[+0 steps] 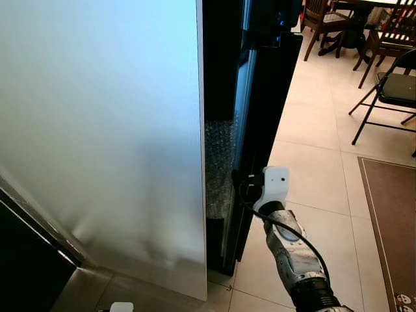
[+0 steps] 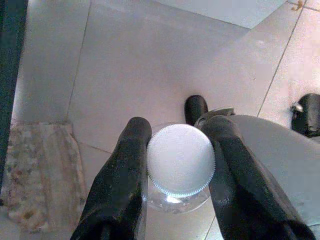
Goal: Restocking fridge
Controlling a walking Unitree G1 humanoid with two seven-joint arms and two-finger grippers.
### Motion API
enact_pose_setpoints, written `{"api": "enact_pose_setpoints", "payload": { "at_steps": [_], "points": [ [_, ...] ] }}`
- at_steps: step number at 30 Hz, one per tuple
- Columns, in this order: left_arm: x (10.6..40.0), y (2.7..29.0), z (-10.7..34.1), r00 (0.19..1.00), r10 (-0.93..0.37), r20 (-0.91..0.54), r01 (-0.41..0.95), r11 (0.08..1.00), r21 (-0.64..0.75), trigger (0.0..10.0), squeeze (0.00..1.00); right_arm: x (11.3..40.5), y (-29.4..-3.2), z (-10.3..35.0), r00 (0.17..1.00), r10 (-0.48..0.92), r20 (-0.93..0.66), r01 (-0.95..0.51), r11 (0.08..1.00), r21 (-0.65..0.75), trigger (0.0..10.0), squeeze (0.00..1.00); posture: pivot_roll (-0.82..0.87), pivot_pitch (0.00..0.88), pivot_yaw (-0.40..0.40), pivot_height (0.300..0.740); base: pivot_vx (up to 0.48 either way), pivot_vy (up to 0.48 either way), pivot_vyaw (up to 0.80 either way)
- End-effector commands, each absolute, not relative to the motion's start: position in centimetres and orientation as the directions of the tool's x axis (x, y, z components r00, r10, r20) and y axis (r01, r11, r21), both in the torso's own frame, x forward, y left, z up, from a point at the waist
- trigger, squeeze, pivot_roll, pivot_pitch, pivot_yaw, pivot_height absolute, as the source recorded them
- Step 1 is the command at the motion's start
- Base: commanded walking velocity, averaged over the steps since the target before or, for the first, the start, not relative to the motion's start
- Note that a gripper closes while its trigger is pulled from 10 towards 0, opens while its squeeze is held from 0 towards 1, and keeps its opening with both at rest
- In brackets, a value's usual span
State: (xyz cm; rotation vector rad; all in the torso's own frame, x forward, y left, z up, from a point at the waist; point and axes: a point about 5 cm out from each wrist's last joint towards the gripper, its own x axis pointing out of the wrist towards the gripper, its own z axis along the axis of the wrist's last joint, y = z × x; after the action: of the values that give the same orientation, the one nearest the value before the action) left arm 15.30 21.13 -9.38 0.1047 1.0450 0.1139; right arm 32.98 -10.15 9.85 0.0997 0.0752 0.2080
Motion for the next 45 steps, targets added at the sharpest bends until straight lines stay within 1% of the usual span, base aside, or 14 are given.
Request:
{"api": "enact_pose_setpoints", "payload": {
  "at_steps": [1, 5, 10, 17, 25, 28, 32, 33, 34, 35, 39, 43, 44, 45],
  "points": [
    [15.1, 21.3, -9.5, 0.481, 0.152, -0.864, -0.026, 0.987, 0.16, 10.0, 0.0, 33.6, -10.4, 10.6, 0.982, 0.188, -0.036, -0.183, 0.979, 0.094, 10.0, 0.0, 0.01, 0.0, -0.001, 0.74, 0.0, 0.0, 0.0],
    [15.3, 21.2, -9.4, 0.484, 0.153, -0.862, -0.027, 0.987, 0.16, 10.0, 0.0, 34.0, -11.0, 11.0, 0.988, 0.153, -0.024, -0.15, 0.984, 0.092, 10.0, 0.0, 0.01, 0.0, -0.001, 0.74, 0.0, 0.0, 0.0],
    [15.2, 21.3, -9.4, 0.483, 0.154, -0.862, -0.027, 0.987, 0.161, 10.0, 0.0, 34.2, -11.4, 11.0, 0.986, 0.163, -0.025, -0.161, 0.983, 0.087, 10.0, 0.0, 0.01, 0.0, 0.004, 0.74, 0.0, 0.0, 0.0],
    [14.7, 22.5, -9.3, 0.479, 0.167, -0.862, -0.033, 0.984, 0.172, 10.0, 0.0, 34.9, -12.1, 11.6, 0.986, 0.169, -0.002, -0.169, 0.984, 0.054, 10.0, 0.0, 0.02, 0.0, 0.006, 0.74, 0.0, 0.0, 0.0],
    [13.9, 23.6, -9.3, 0.469, 0.179, -0.865, -0.038, 0.982, 0.183, 10.0, 0.0, 35.3, -14.0, 12.3, 0.997, 0.072, 0.035, -0.073, 0.997, 0.031, 10.0, 0.0, 0.02, 0.0, 0.006, 0.74, 0.0, 0.0, 0.0],
    [12.5, 24.9, -9.4, 0.452, 0.192, -0.871, -0.047, 0.98, 0.192, 10.0, 0.0, 35.1, -16.0, 12.8, 0.997, -0.035, 0.071, 0.033, 0.999, 0.028, 10.0, 0.0, 0.02, 0.0, 0.002, 0.74, 0.0, 0.0, 0.0],
    [11.3, 25.8, -9.5, 0.436, 0.2, -0.877, -0.051, 0.979, 0.197, 10.0, 0.0, 34.6, -17.5, 13.1, 0.99, -0.1, 0.1, 0.099, 0.995, 0.011, 10.0, 0.0, 0.02, 0.0, 0.0, 0.74, 0.0, 0.0, 0.0],
    [10.7, 26.2, -9.5, 0.428, 0.203, -0.881, -0.053, 0.979, 0.199, 10.0, 0.0, 34.2, -18.5, 13.1, 0.982, -0.151, 0.114, 0.151, 0.988, 0.009, 10.0, 0.0, 0.02, 0.0, 0.0, 0.74, 0.0, 0.0, 0.0],
    [10.7, 26.2, -9.5, 0.428, 0.203, -0.881, -0.053, 0.979, 0.199, 10.0, 0.0, 34.2, -18.5, 13.1, 0.982, -0.151, 0.114, 0.151, 0.988, 0.009, 10.0, 0.0, 0.02, 0.0, 0.0, 0.74, 0.0, 0.0, 0.0],
    [10.3, 26.5, -9.5, 0.422, 0.205, -0.883, -0.054, 0.978, 0.201, 10.0, 0.0, 33.5, -19.9, 13.0, 0.968, -0.221, 0.121, 0.221, 0.975, 0.008, 10.0, 0.0, 0.02, 0.0, -0.002, 0.74, 0.0, 0.0, 0.0],
    [9.9, 26.6, -9.6, 0.418, 0.205, -0.885, -0.051, 0.978, 0.202, 10.0, 0.0, 32.6, -22.1, 12.8, 0.942, -0.31, 0.126, 0.314, 0.949, -0.014, 10.0, 0.0, 0.01, 0.0, -0.003, 0.74, 0.0, 0.0, 0.0],
    [9.8, 25.7, -9.9, 0.413, 0.196, -0.889, -0.041, 0.98, 0.197, 10.0, 0.0, 31.0, -25.6, 11.9, 0.891, -0.445, 0.093, 0.448, 0.894, -0.021, 10.0, 0.0, 0.01, 0.0, -0.003, 0.74, 0.0, 0.0, 0.0],
    [9.8, 25.7, -9.9, 0.413, 0.196, -0.889, -0.041, 0.98, 0.197, 10.0, 0.0, 31.0, -25.6, 11.9, 0.891, -0.445, 0.093, 0.448, 0.894, -0.021, 10.0, 0.0, 0.01, 0.0, -0.003, 0.74, 0.0, 0.0, 0.0],
    [10.0, 25.0, -10.1, 0.414, 0.188, -0.891, -0.033, 0.981, 0.191, 10.0, 0.0, 30.1, -27.5, 11.3, 0.858, -0.51, 0.069, 0.513, 0.858, -0.029, 10.0, 0.0, 0.0, 0.0, -0.002, 0.74, 0.0, 0.0, 0.0]
  ]
}}
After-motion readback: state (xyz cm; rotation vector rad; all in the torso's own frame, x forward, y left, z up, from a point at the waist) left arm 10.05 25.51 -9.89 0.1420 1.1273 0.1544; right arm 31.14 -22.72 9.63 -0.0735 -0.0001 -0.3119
